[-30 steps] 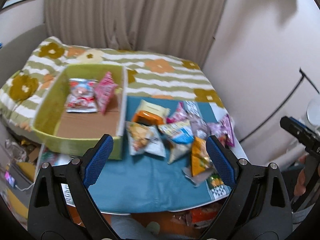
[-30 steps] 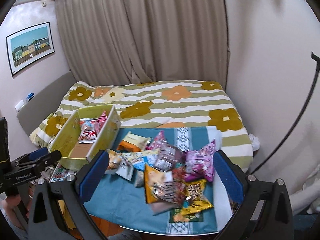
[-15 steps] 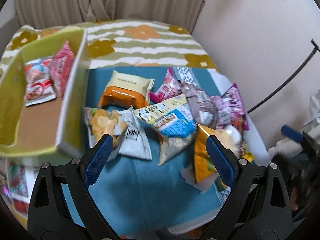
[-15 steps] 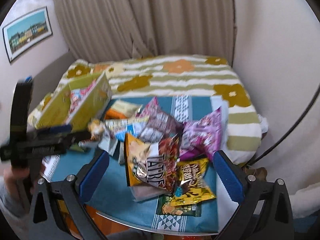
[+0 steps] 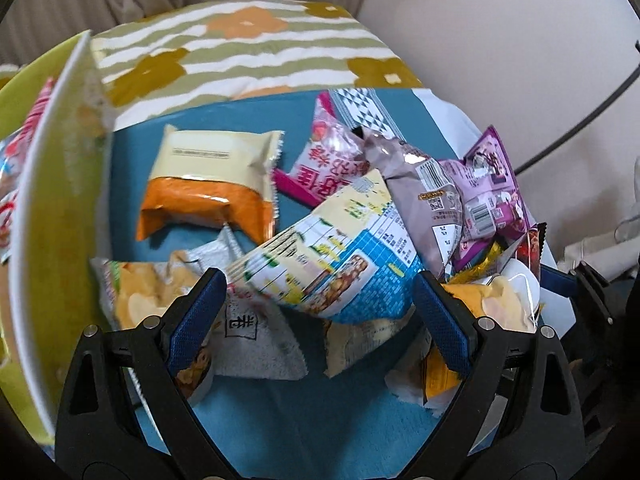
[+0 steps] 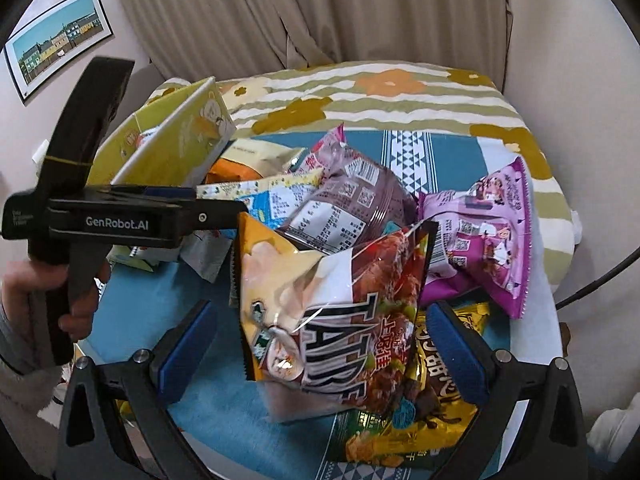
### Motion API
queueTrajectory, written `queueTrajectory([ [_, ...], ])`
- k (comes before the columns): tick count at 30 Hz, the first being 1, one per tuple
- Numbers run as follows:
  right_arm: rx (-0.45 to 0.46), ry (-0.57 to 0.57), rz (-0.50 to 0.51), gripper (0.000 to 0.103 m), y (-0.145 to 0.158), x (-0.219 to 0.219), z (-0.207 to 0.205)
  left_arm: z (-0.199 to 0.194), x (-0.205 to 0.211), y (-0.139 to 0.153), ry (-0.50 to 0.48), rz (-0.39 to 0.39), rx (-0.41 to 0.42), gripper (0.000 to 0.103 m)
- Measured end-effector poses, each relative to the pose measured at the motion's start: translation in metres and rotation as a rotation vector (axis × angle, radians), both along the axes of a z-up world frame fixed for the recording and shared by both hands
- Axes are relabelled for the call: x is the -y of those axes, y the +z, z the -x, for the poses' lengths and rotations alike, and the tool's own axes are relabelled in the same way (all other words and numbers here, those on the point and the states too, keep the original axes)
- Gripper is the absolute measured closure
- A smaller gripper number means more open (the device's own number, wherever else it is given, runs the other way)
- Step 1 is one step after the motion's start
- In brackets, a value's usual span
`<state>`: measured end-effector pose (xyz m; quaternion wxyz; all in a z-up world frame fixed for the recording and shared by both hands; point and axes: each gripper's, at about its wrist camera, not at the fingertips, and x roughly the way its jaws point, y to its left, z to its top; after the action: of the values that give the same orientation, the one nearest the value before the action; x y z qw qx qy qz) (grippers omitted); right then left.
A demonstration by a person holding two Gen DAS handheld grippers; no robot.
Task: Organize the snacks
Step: 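Grasp the blue-and-white cracker bag with the left tool while the right tool grasps the yellow TATRE bag, then carry the cracker bag over the box with the left tool while the right tool carries the TATRE bag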
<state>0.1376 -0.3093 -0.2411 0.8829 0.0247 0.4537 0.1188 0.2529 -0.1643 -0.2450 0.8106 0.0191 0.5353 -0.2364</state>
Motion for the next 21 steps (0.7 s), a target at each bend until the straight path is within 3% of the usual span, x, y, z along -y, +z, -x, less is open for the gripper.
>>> queueTrajectory([
  [8, -0.022, -0.01, -0.008, 0.0, -0.013, 0.003, -0.007, -0.008, 0.022, -0.014, -0.081, -0.002, -0.026, 0.01],
  [21, -0.013, -0.037, -0.004, 0.0, -0.016, 0.01, -0.008, -0.016, 0.031, -0.019, -0.096, 0.023, -0.041, 0.01],
])
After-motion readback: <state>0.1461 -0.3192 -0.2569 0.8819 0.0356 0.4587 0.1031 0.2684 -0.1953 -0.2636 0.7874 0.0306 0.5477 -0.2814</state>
